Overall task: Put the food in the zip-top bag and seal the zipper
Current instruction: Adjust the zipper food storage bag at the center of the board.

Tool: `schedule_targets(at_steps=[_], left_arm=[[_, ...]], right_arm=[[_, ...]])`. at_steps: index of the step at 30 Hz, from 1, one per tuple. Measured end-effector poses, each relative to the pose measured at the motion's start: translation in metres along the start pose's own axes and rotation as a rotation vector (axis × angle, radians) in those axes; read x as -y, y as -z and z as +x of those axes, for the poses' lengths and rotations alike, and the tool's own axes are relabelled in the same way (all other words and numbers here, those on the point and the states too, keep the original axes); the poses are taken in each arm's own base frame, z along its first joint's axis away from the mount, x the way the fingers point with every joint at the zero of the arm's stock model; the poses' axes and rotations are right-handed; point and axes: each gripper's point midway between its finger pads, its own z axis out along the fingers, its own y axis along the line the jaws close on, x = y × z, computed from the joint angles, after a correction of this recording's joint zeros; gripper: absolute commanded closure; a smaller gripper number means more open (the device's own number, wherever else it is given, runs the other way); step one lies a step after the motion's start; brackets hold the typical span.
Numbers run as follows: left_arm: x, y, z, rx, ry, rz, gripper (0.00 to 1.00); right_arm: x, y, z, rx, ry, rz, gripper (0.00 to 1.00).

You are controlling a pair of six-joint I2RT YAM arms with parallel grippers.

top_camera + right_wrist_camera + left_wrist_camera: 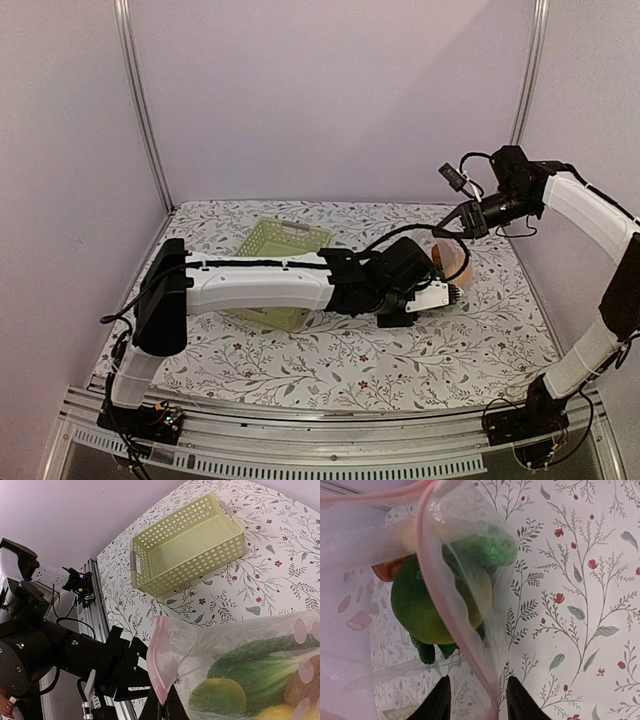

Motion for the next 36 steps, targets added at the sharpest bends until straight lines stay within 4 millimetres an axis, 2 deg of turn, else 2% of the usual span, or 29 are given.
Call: schedule_targets(at_steps=[3, 5, 9, 13, 16, 19, 22, 24, 25, 27, 29, 31, 36], left_arm=[[-0.001, -0.001, 0.002, -0.01, -0.011, -0.009, 0.75], [-0.002, -0.001, 0.003, -0.015, -0.011, -0.016, 0.87], [-0.005, -0.001, 0.004, -0.017, -0.006, -0.019, 0.99], [-0.006, -0.001, 0.003, -0.012, 0.007, -0.022, 1.0], [-0.009, 0.002, 0.0, -0.004, 0.014, -0.028, 1.0], [-0.021, 0.015, -0.01, 0.021, 0.037, -0.046, 1.0], [-0.042, 0.041, -0.027, 0.076, 0.075, -0.084, 1.0], [-0.058, 0.065, -0.039, 0.123, 0.107, -0.111, 1.0], [-0.061, 0.07, -0.041, 0.134, 0.118, -0.117, 1.0], [-0.076, 0.093, -0.051, 0.182, 0.148, -0.144, 1.0], [-0.084, 0.104, -0.056, 0.21, 0.171, -0.159, 1.0], [-0.085, 0.105, -0.058, 0.22, 0.185, -0.164, 1.0], [-0.071, 0.085, -0.043, 0.177, 0.206, -0.135, 1.0]], right_arm=[[0.0, 0.0, 0.0, -0.001, 0.0, -0.001, 1.0], [-0.001, -0.001, 0.0, -0.003, 0.0, -0.003, 1.0], [-0.002, -0.001, 0.001, -0.007, -0.004, -0.004, 1.0], [-0.003, 0.0, 0.002, -0.017, -0.011, -0.001, 1.0], [-0.005, 0.005, -0.008, -0.016, -0.001, 0.01, 1.0], [-0.008, 0.014, -0.027, -0.001, 0.031, 0.033, 1.0], [-0.014, 0.026, -0.051, 0.035, 0.09, 0.062, 1.0], [-0.02, 0.033, -0.063, 0.058, 0.121, 0.072, 0.98], [-0.022, 0.035, -0.067, 0.065, 0.13, 0.073, 0.96], [-0.024, 0.036, -0.071, 0.072, 0.134, 0.067, 0.9], [-0.022, 0.033, -0.07, 0.068, 0.12, 0.049, 0.81], [-0.018, 0.028, -0.068, 0.059, 0.1, 0.031, 0.73], [-0.01, 0.017, -0.057, 0.032, 0.057, -0.006, 0.59]])
